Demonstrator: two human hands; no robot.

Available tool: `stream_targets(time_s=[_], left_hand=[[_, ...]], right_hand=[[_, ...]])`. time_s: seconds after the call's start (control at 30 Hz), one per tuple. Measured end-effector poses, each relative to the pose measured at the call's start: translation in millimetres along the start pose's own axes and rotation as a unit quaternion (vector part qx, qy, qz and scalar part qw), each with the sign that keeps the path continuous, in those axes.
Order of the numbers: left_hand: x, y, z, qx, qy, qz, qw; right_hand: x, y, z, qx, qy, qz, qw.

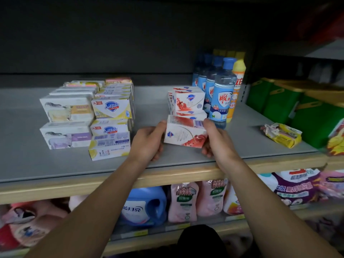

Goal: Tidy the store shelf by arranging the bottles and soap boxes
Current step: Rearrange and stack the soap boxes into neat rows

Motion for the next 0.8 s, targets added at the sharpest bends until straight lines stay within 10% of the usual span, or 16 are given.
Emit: stream_targets(time_s=[0.4, 0.8], left_hand=[[8.3, -1.6, 0.9, 0.039, 0.003, 0.06, 0.997], [8.8, -0.7, 0.5, 0.082, 0.052, 0.116, 0.988]], right_hand=[[6.4, 6.7, 14.0, -0.174, -0.087, 0.118, 0.974], [4.7, -3.6, 2.9, -0.159, 0.017, 0.087, 0.983]])
Point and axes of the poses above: each hand's wrist, its own y-axis away from the middle knuckle, its own x-axis out of the palm, z = x × y, the point moved 8 cm from there along -y, towards the middle knuckle, and after that the axes turned 12 degrees about z, right-handed, at the moved point
